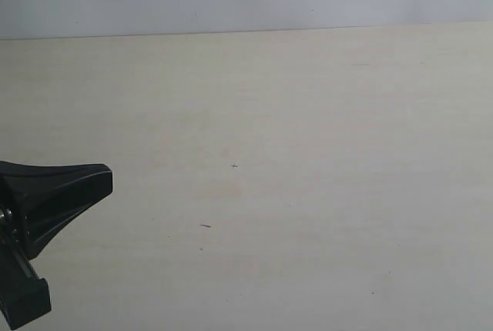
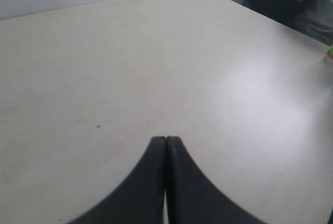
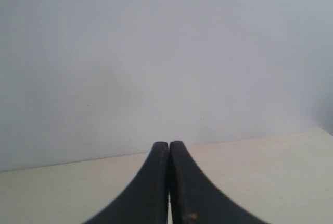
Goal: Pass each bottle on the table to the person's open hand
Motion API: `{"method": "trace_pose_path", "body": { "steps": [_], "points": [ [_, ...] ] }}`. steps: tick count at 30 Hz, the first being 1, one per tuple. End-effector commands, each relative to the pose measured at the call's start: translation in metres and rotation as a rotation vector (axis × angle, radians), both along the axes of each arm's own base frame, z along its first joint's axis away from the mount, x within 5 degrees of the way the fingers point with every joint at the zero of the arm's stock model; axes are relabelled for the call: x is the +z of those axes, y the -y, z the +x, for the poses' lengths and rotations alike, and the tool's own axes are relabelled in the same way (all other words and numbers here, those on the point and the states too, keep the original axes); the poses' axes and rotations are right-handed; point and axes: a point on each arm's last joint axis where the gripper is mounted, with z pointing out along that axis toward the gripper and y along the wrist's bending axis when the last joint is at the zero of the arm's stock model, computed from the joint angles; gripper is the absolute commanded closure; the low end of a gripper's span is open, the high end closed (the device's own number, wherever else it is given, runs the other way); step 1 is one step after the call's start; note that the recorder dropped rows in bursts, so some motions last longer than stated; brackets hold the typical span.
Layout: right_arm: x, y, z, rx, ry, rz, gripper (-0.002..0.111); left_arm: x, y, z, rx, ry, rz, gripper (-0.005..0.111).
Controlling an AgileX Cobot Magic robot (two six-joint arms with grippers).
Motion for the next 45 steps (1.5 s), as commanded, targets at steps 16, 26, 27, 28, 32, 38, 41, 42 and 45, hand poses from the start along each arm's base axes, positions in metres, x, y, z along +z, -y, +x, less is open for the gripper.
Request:
{"method": "trace_pose_path", "body": {
  "steps": [16, 26, 27, 28, 32, 38, 41, 42, 45],
  "points": [
    [-0.066, 0.000, 0.000, -0.003, -0.125, -0.116, 0.108, 0.002, -0.001, 0.000, 0.007, 0.011, -0.018, 0.107],
    [-0.075, -0.002, -0.001, 0.026, -0.218, -0.134, 0.108, 0.002, -0.001, 0.000, 0.007, 0.011, -0.018, 0.107],
    [-0.075, -0.002, -0.001, 0.027, -0.222, -0.131, 0.108, 0.002, -0.001, 0.000, 0.007, 0.011, -0.018, 0.107],
    [-0.075, -0.002, -0.001, 0.027, -0.222, -0.130, 0.108, 0.002, -0.001, 0.000, 0.007, 0.011, -0.018, 0.107],
    [-0.075, -0.002, -0.001, 0.027, -0.222, -0.130, 0.108, 0.002, -0.001, 0.000, 0.007, 0.011, -0.018, 0.107],
    [-0.075, -0.002, -0.001, 0.027, -0.222, -0.130, 0.108, 0.002, -0.001, 0.000, 0.007, 0.011, -0.018, 0.107],
    [-0.075, -0.002, -0.001, 0.027, -0.222, -0.130, 0.108, 0.002, -0.001, 0.000, 0.007, 0.011, -0.018, 0.107],
    [-0.075, -0.002, -0.001, 0.027, -0.222, -0.130, 0.108, 0.002, -0.001, 0.000, 0.007, 0.011, -0.018, 0.107],
    [-0.075, -0.002, -0.001, 0.027, -0.222, -0.130, 0.108, 0.002, -0.001, 0.000, 0.007, 0.011, -0.018, 0.107]
  ]
}}
